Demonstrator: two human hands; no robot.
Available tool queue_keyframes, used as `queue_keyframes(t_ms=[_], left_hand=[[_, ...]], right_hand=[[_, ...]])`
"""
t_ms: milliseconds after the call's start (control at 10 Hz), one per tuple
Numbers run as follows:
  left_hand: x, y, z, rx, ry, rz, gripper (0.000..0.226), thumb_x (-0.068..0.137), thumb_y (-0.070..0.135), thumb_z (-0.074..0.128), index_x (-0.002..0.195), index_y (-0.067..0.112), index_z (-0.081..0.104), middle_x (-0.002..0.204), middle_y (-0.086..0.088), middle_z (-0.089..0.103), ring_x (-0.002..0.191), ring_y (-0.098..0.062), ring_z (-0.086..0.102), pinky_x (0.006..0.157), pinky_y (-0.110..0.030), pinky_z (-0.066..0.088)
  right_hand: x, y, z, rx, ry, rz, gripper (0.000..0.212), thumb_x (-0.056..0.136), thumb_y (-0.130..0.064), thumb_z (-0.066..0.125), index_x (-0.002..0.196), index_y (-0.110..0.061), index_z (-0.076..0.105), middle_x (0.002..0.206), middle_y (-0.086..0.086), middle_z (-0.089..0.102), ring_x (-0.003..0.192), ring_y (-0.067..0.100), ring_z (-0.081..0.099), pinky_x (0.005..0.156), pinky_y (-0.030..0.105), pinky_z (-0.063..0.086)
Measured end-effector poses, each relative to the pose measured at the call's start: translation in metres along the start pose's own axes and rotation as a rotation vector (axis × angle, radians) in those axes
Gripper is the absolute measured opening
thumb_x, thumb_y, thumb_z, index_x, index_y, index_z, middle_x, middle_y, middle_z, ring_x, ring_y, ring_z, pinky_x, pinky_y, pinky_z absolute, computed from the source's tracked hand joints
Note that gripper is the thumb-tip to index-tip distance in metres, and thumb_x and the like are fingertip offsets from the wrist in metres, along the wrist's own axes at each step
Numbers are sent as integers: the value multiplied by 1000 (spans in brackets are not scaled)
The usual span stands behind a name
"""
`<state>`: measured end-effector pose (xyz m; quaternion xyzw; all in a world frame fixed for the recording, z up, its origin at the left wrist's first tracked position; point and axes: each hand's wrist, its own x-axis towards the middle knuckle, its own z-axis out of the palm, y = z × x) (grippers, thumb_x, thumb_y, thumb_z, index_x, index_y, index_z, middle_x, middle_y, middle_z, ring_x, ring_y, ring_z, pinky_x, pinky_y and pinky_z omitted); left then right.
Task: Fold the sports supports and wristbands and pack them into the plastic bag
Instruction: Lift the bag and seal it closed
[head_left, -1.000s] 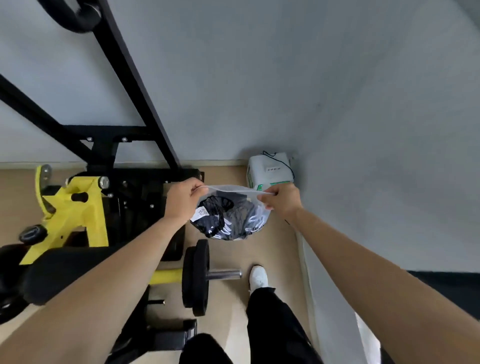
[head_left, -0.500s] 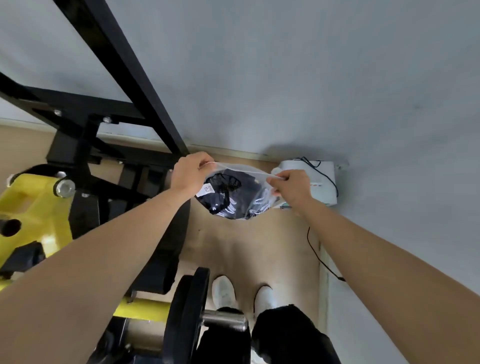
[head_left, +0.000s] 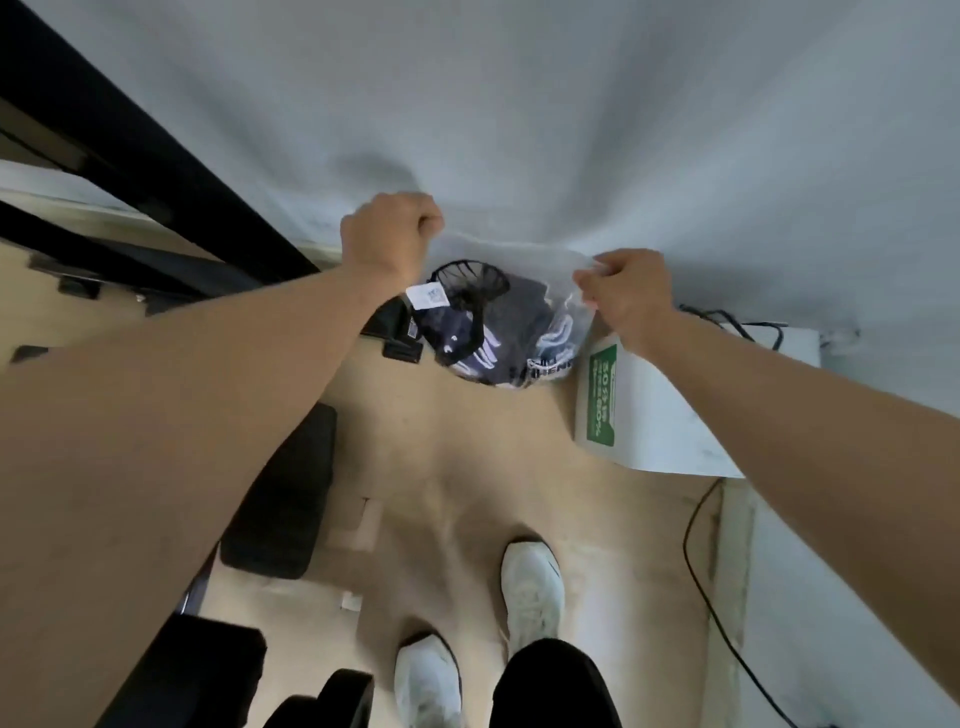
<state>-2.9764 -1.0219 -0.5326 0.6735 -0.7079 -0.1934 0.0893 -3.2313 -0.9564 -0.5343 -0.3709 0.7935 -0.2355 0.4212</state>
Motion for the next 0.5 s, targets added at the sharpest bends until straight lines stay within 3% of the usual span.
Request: queue_keyframes(t_ms=[100, 300, 400, 500], left_hand=[[15, -1, 17, -39, 9, -4, 22, 101, 27, 52, 115, 30, 69, 120, 4, 71, 113, -25, 63, 92, -37, 48], [-31, -6, 32, -56, -102, 102, 35, 101, 27, 58, 134, 19, 63, 151, -8, 51, 140, -28, 44, 115, -43, 35], [-61, 0, 18, -126, -88, 25, 30, 97, 27, 62, 124, 17, 69, 134, -6, 65, 124, -27, 59, 102, -39, 48], [-109, 11, -2, -250, -98, -39, 22, 95, 24, 64, 114, 17, 74, 112, -2, 75, 104, -20, 68, 90, -30, 52]], right_hand=[[28, 1, 3, 74, -84, 19, 56, 88, -13, 73, 139, -11, 51, 133, 7, 58, 113, 27, 63, 103, 41, 51], [21, 7, -4, 35, -125, -1, 66, 89, -13, 72, 148, -22, 42, 137, 6, 51, 121, 21, 53, 106, 36, 47], [-6, 5, -10, 47, -113, -33, 63, 91, -15, 70, 147, -26, 42, 129, 1, 52, 113, 15, 52, 93, 22, 47], [-51, 10, -20, -1, -122, -73, 44, 87, -19, 72, 129, -21, 61, 118, 4, 65, 107, 21, 62, 97, 37, 52]])
